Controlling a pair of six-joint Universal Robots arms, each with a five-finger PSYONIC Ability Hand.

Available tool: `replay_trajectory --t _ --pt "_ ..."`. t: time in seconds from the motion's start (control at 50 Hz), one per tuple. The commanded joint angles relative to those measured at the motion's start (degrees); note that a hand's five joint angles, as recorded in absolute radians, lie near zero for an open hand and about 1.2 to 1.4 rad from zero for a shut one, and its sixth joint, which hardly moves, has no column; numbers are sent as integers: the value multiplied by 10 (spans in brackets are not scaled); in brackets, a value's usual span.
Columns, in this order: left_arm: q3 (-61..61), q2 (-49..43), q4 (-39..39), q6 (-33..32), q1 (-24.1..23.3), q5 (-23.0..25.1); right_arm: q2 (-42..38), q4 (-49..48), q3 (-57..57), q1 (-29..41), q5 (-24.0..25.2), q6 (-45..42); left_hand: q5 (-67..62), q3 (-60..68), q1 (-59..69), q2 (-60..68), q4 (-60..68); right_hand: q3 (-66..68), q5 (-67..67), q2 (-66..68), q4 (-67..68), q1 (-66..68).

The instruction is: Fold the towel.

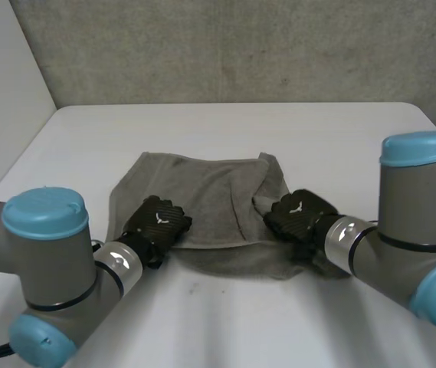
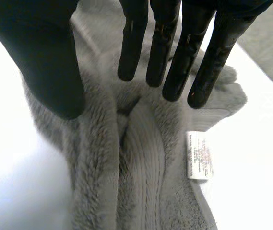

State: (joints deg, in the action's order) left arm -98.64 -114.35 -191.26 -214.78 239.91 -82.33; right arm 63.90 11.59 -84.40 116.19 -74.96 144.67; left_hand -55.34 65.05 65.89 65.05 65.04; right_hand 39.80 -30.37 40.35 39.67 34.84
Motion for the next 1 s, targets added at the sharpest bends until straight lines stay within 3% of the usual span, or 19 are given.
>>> replay_trajectory --t 0.02,0.08,0.26,0.46,0.52,0.56,0.58,0.6,0.62,0.64,0.66,0.84,1.0 --pt "-17 58 23 14 -17 -5 43 -6 -16 -47 8 134 71 -69 -77 -69 -68 -105 111 -110 -104 -55" --pt "-28 76 22 15 -22 -5 43 -3 -25 -69 9 151 104 -101 -109 -101 -101 -168 173 -173 -166 -118" --pt "-37 81 23 14 -21 -6 54 -9 -84 -116 15 148 104 -101 -109 -101 -101 -161 167 -166 -160 -111" --pt "-45 79 23 14 -9 -9 68 -8 -134 -176 67 150 147 -144 -153 -144 -144 -154 160 -160 -153 -105" --pt "-47 77 22 14 -1 -14 65 -10 -142 -186 82 156 218 -215 -223 -215 -215 -95 101 -101 -94 -46" --pt "-49 77 22 14 2 -16 50 -24 -151 -188 94 158 223 -220 -229 -220 -220 53 -48 48 55 103" --pt "-50 75 22 14 3 -16 50 -25 -151 -188 94 158 222 -219 -227 -219 -219 54 -49 49 56 104" --pt "-50 75 22 14 3 -16 36 -35 -154 -187 99 159 222 -219 -227 -219 -219 169 -164 164 171 219" --pt "-50 72 22 14 4 -17 27 -45 -155 -187 102 160 215 -212 -220 -212 -212 310 -305 305 312 360" --pt "-50 70 20 14 5 -17 27 -45 -155 -187 102 160 192 -189 -197 -189 -188 312 -306 306 313 361" --pt "-50 69 20 14 5 -17 25 -50 -155 -186 102 165 191 -188 -197 -188 -188 401 -395 396 402 451" --pt "-50 59 13 14 7 -13 53 -53 -142 -189 104 178 -146 149 141 149 149 402 -396 397 403 452" --pt "-43 73 23 8 13 -14 105 3 -125 -180 96 82 -147 150 141 150 150 402 -396 397 403 452"
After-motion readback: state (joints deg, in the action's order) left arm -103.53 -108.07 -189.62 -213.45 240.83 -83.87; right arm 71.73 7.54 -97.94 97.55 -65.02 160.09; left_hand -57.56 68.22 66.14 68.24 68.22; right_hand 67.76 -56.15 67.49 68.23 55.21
